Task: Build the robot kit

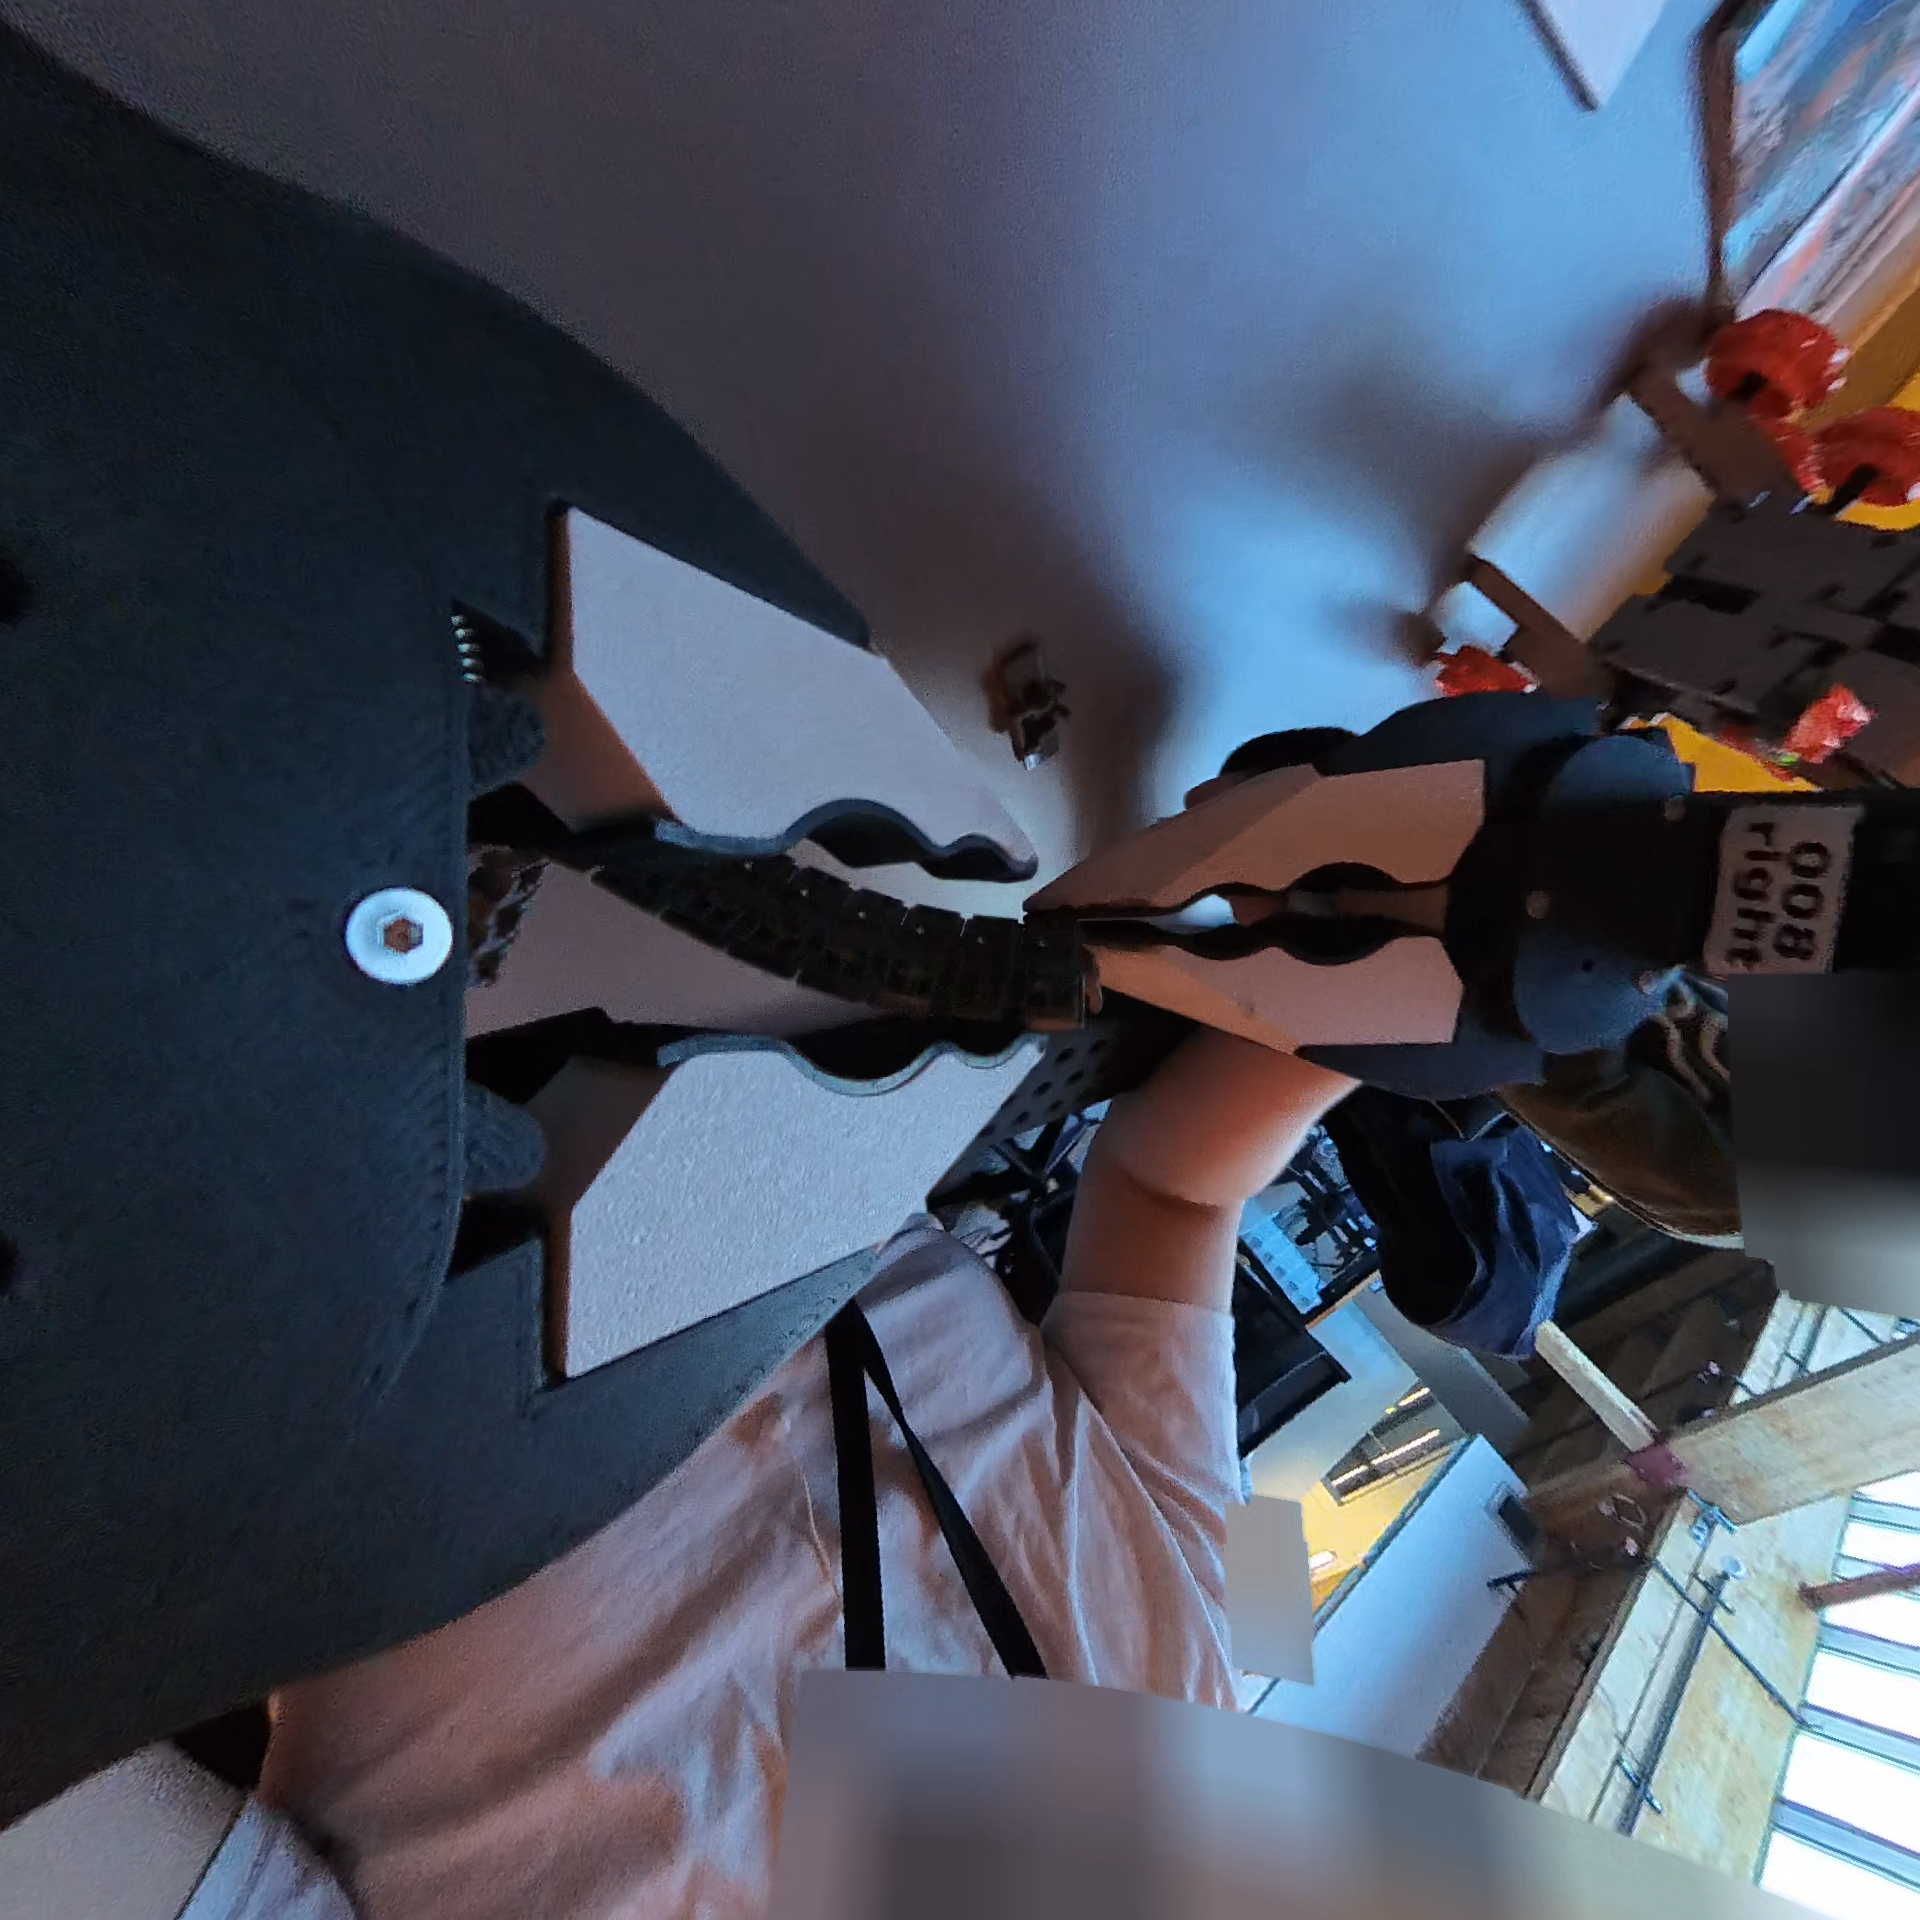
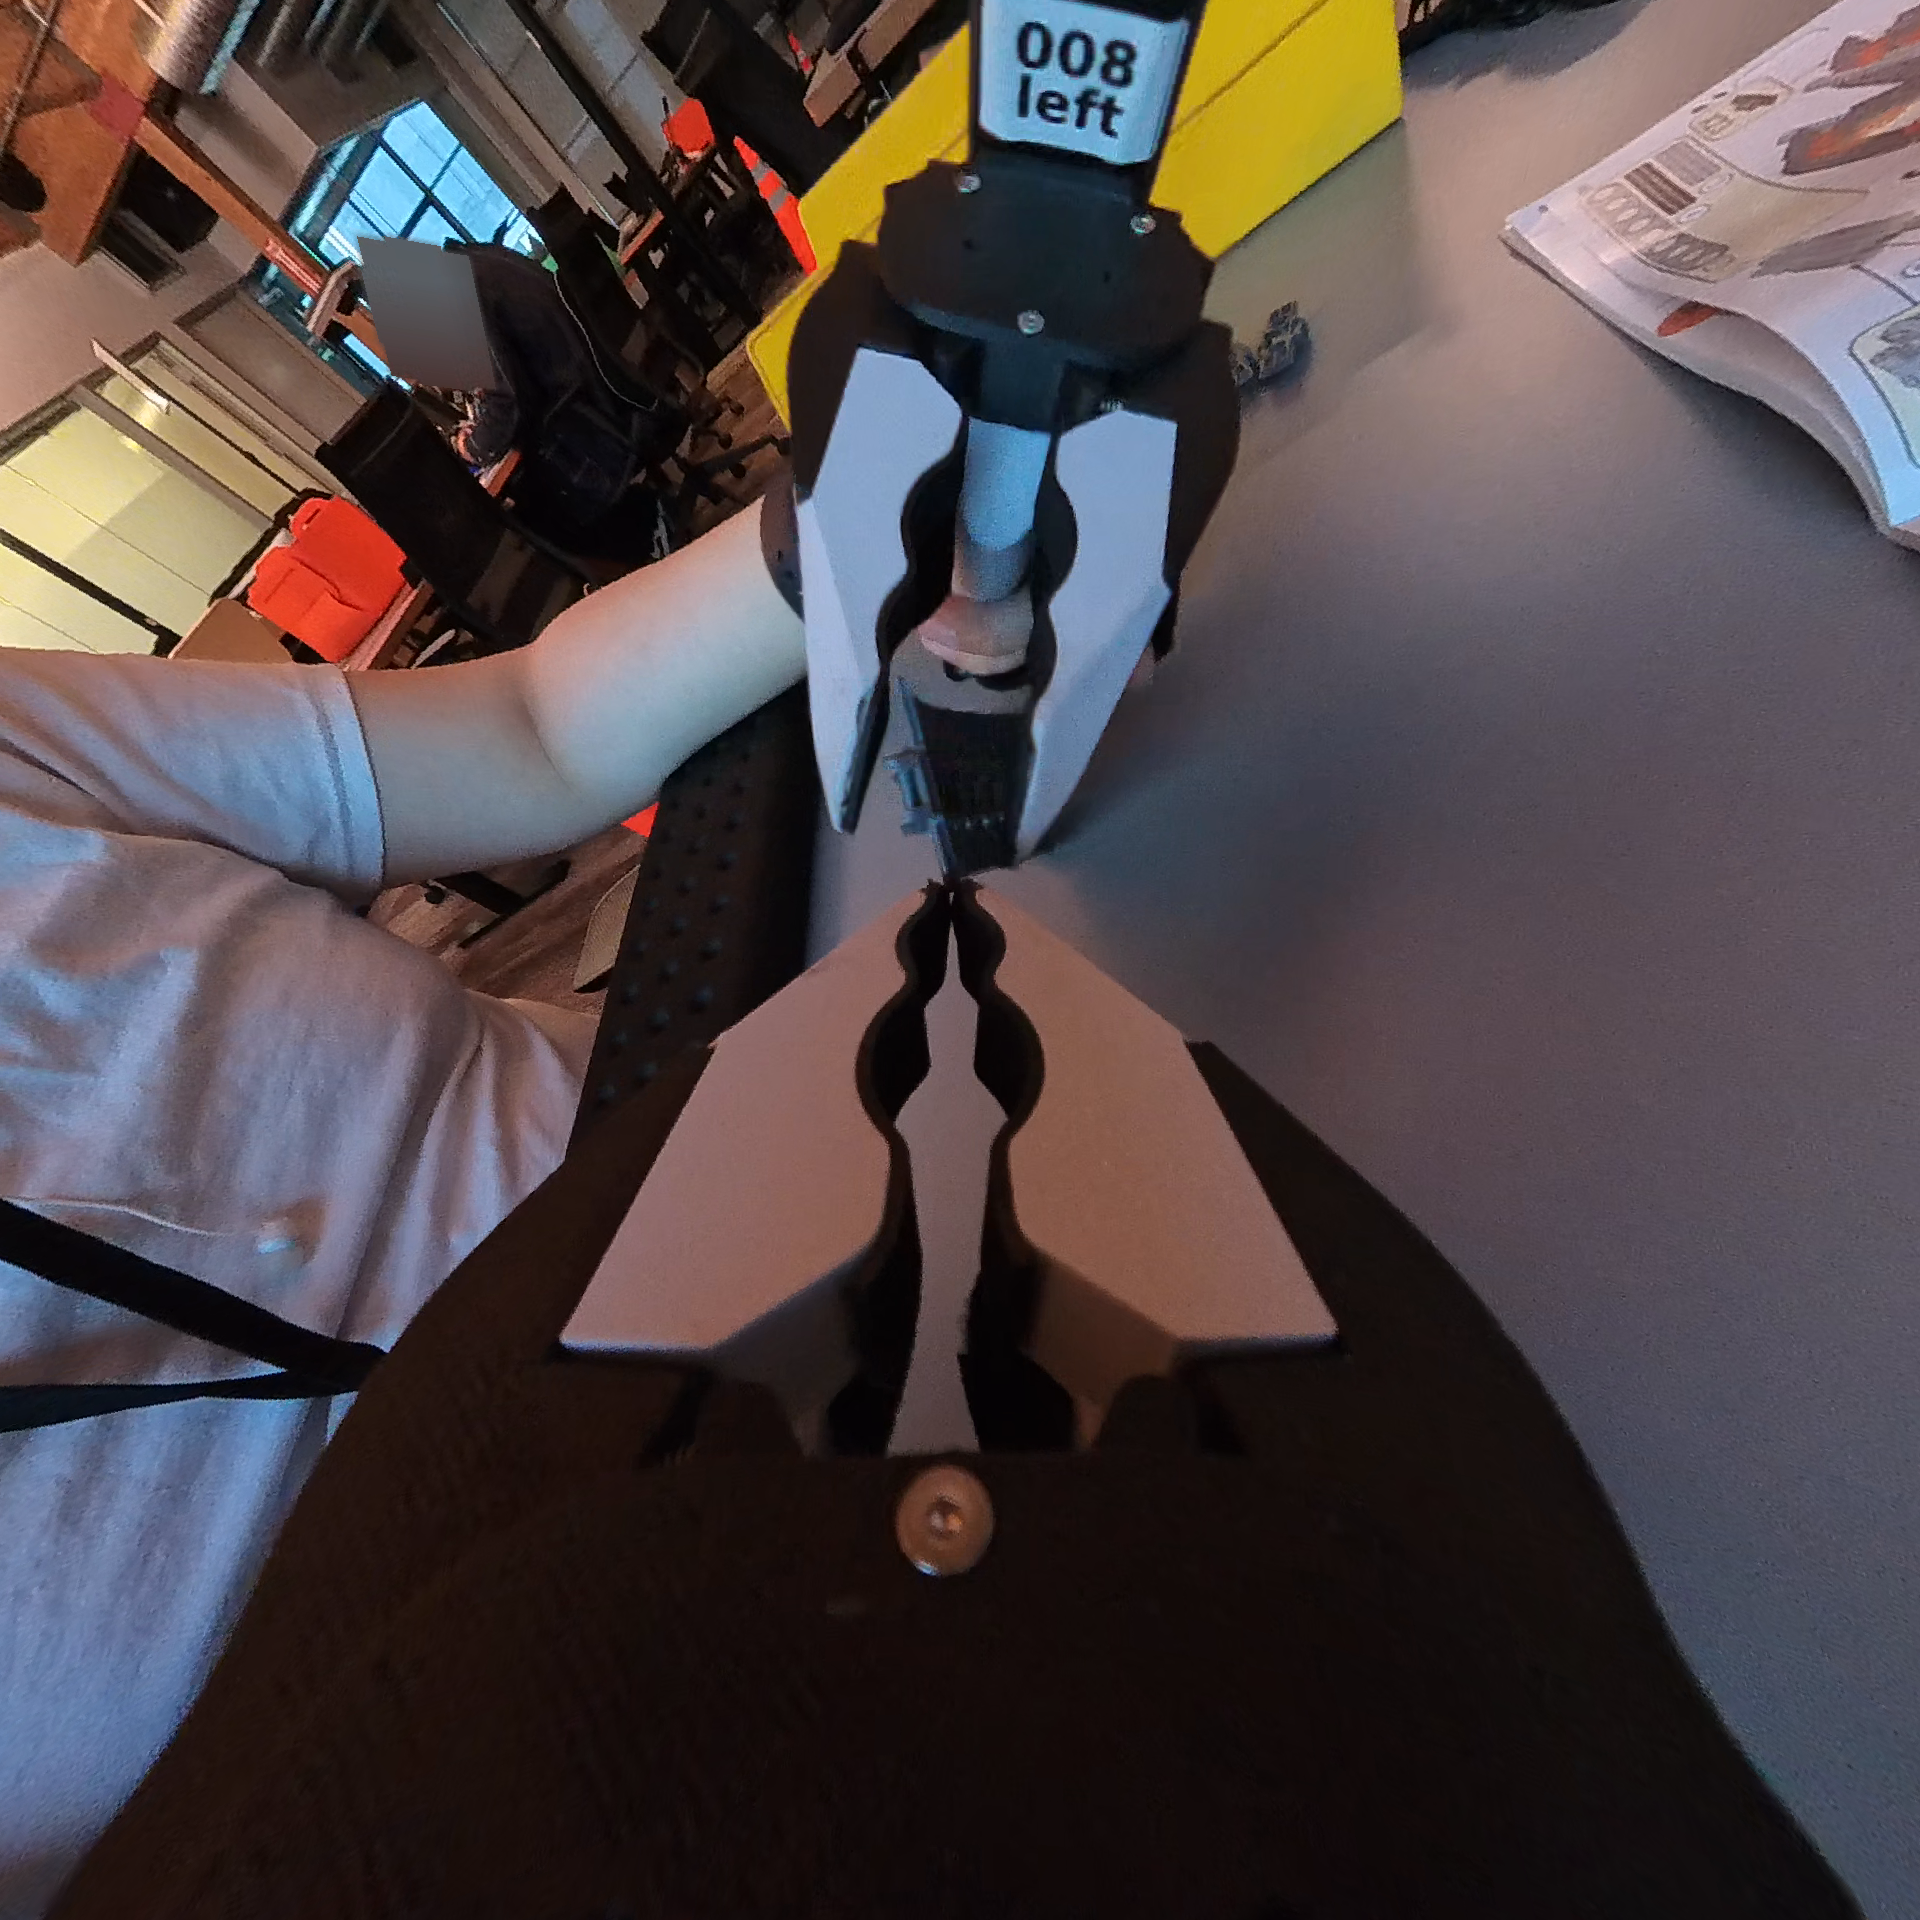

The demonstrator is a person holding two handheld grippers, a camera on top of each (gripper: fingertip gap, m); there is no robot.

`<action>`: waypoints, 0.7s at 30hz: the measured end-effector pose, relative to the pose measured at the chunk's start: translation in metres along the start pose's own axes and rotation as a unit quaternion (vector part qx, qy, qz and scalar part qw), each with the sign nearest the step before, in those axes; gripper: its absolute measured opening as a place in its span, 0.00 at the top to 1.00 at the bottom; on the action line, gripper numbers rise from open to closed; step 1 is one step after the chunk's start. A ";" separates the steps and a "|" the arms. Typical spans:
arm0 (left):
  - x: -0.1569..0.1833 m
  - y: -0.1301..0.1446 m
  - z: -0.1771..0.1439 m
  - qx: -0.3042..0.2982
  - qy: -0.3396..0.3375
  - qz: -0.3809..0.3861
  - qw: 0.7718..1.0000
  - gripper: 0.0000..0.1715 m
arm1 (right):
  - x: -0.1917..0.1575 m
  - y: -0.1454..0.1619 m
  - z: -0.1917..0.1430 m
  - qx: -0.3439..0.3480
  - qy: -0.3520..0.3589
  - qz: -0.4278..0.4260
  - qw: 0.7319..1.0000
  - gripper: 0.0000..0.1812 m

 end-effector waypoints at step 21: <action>-0.010 0.004 0.007 -0.010 -0.043 0.012 0.999 0.96 | 0.008 0.005 -0.002 -0.010 0.013 0.027 1.000 1.00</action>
Point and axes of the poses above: each gripper's, where its closed fingertips meet, z out along the fingers, y out of its underside, x = y × z across the jaws, the point moved 7 cm from there along -z, back along the fingers, and after that the axes turned 7 degrees about x, right-handed, at the moved point
